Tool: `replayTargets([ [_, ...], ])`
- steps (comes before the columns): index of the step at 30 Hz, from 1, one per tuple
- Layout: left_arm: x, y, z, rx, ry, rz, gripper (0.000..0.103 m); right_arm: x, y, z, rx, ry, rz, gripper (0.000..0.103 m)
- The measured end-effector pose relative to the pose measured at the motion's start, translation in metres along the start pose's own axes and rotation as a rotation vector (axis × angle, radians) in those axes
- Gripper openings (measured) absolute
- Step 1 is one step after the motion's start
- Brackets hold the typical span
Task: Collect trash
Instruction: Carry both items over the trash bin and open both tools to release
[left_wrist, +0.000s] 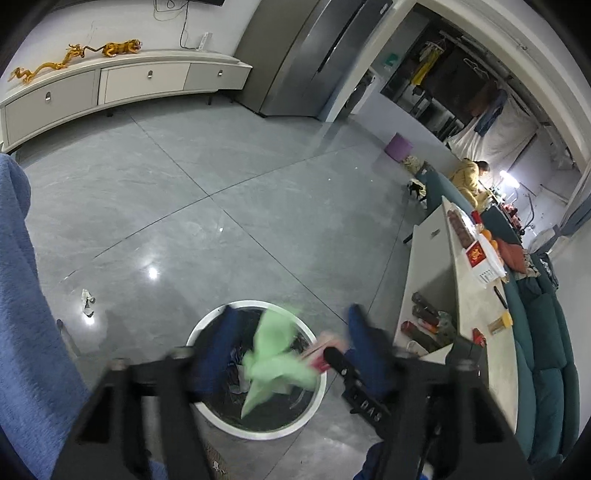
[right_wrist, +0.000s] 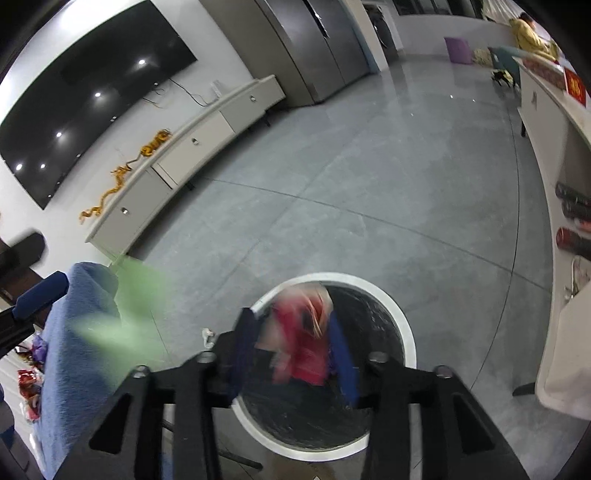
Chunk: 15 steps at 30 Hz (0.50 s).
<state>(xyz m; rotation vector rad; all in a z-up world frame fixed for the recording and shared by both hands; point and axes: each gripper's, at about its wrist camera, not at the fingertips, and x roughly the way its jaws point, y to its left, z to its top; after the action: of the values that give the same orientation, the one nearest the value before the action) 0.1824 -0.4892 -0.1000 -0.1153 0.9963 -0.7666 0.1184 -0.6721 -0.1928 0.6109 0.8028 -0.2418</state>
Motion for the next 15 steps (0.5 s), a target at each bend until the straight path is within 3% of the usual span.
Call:
replayTargets([
  [6, 0.007, 0.008, -0.003, -0.028, 0.008, 0.008, 0.068, 0.004, -0.006, -0.003, 0.021, 0.01, -0.028, 0.044],
  [15, -0.048, 0.022, -0.016, -0.04, -0.05, 0.045, 0.068, -0.033, 0.012, 0.01, 0.003, -0.088, -0.018, 0.044],
])
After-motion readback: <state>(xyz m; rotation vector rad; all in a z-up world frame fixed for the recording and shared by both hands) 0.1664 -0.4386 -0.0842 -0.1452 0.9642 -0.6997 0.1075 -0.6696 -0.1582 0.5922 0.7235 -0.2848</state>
